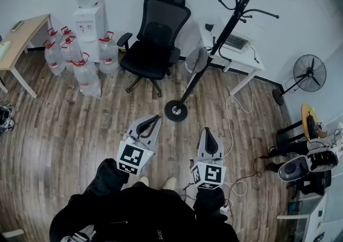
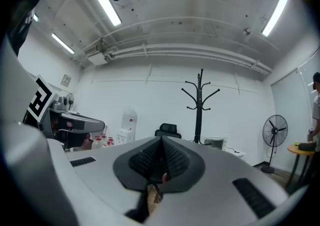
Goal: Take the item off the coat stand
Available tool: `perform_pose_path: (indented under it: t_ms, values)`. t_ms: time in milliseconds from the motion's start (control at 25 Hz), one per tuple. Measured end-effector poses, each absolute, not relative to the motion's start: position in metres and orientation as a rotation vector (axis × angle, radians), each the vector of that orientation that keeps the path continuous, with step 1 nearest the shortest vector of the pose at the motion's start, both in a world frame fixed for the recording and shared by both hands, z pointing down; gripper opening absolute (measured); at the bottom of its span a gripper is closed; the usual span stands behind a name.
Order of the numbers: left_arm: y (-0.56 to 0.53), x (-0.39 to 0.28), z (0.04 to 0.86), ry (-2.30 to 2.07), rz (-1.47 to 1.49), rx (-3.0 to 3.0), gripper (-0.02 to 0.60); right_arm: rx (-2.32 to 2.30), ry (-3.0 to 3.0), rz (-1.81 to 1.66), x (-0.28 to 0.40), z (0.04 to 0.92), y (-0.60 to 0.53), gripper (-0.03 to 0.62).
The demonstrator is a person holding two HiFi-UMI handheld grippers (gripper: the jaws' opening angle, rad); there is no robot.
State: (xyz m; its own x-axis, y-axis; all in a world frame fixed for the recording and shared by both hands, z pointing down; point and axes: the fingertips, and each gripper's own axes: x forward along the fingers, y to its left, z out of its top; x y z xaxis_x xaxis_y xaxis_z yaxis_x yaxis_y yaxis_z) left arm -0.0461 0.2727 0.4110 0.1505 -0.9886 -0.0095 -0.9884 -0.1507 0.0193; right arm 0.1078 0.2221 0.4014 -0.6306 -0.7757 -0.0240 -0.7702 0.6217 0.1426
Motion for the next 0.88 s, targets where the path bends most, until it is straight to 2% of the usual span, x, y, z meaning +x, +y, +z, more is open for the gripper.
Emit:
perform_pose_path:
  t_ms: [880]
  values:
    - [0.229, -0.029, 0.420, -2.054, 0.033, 2.358, 0.032, 1.379, -2.809, -0.124, 0.137, 0.419, 0.176, 0.017]
